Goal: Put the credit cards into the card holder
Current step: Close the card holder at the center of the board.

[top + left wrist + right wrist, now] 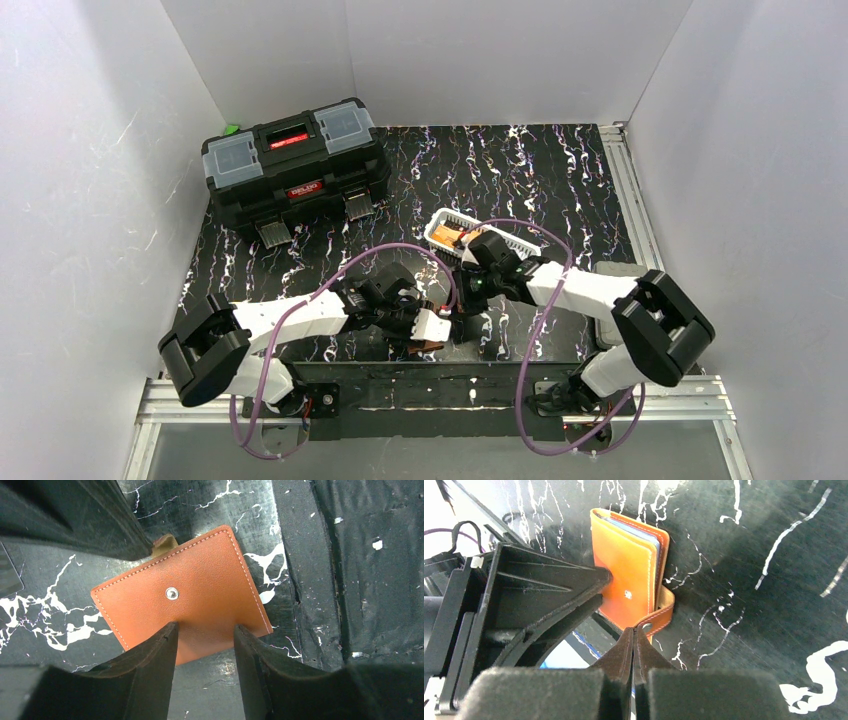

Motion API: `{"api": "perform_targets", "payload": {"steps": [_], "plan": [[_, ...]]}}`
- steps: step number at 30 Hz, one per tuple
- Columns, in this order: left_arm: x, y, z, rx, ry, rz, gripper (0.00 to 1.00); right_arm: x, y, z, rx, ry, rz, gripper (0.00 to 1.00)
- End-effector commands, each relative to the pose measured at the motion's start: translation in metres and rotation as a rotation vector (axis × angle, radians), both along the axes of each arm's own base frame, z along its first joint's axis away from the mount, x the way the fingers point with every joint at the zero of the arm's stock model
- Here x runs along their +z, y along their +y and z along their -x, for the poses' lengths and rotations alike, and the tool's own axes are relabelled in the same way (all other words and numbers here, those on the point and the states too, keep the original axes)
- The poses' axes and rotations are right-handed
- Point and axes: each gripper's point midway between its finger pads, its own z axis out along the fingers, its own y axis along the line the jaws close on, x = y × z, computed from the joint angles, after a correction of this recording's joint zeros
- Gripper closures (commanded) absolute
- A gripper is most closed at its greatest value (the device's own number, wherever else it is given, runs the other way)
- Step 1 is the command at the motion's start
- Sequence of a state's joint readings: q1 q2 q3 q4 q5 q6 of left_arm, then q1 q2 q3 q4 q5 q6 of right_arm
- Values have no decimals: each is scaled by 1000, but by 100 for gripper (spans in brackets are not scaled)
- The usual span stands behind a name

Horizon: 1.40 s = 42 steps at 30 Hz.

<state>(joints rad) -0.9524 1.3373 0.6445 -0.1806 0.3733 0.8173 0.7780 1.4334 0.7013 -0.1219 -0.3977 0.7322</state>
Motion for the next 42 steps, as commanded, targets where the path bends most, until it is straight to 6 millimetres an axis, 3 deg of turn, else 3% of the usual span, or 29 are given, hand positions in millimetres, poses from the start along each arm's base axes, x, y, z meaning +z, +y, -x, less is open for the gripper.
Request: {"api": "perform_targets", "payload": {"steps": [1, 16, 22, 28, 34, 37, 40, 42], "plan": [[2, 4, 9, -13, 28, -8, 56, 15, 21, -5, 80, 0, -84, 99], [5, 1, 6, -5, 14, 4, 56, 0, 33, -4, 132, 93, -65, 99], [6, 1, 6, 1, 13, 7, 56, 9, 19, -12, 101, 35, 26, 99], [11, 0, 0, 67, 3, 31, 57, 17, -10, -19, 20, -46, 188, 52], [32, -2, -10, 144, -25, 91, 58, 14, -26, -17, -54, -81, 295, 27], [50, -1, -15, 152, -56, 148, 57, 20, -28, -22, -152, -57, 233, 3], [60, 6, -12, 124, -55, 170, 57, 18, -36, -26, -201, -60, 188, 2], [66, 10, -14, 138, -50, 178, 57, 16, -51, -28, -195, -87, 328, 2]]}}
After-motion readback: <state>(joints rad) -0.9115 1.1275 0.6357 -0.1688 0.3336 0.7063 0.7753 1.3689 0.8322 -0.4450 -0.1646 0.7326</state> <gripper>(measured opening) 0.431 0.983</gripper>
